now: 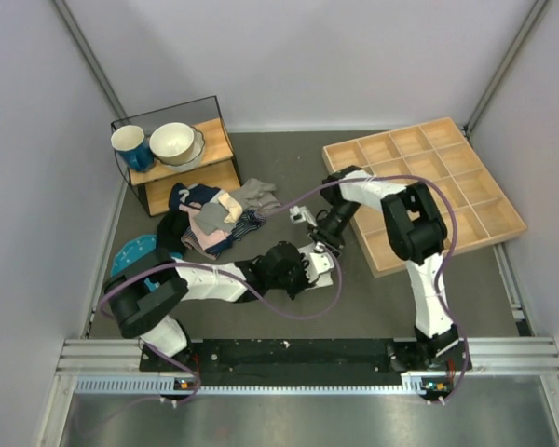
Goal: Roll the underwear
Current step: Roll the underwear to the center of the board.
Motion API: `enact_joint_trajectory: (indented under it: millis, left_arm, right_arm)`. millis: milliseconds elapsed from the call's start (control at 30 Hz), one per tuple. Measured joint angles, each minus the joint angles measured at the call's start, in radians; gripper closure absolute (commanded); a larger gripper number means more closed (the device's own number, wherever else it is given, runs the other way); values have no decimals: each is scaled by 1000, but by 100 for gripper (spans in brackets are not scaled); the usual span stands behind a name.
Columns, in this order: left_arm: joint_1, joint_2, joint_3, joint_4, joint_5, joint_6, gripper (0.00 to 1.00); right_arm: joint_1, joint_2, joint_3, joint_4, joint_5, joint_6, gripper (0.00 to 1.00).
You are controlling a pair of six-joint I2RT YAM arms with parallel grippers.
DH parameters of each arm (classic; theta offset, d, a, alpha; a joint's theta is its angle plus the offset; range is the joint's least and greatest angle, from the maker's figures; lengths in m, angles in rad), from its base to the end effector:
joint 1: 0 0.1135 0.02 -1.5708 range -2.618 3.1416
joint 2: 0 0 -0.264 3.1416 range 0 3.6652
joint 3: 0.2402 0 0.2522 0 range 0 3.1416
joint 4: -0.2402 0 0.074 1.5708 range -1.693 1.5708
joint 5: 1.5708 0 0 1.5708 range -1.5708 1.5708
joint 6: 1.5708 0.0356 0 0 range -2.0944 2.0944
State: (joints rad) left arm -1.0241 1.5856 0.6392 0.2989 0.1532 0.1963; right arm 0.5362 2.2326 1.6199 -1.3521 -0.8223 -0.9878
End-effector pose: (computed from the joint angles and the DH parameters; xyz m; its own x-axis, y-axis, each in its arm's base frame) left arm 0.1528 -0.2616 0.1479 -0.1305 0.5853 -0.8002 0.9513 0.3014 0.0653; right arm 0.3129 0.2163 0.1393 -0.3486 -0.8681 -0.3535 -0.7210 0.0074 0.6929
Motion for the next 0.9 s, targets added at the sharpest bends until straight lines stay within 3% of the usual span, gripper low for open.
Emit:
enact_joint_trajectory:
  millis: [233,433,667,800,900]
  left_arm:
    - [108,32,21,-13,217,-70,100]
    - [217,108,78,-37,436,-147,100]
    - [331,240,168,-72,693,-255,100]
    - [366,299,217,-107,779,-301,97]
    - [385,328,237,-118,819,-330,93]
  right_arm:
    - [-160,-114,1,91,-63,14,59]
    - [-222,-235,-55,137,-167,-34,59]
    - [-232,-435,-242,148,-254,-279,52]
    - [-221,-510,-365,159,-259,-460,52]
    - [-174,-531,-444,223,-215,-495,51]
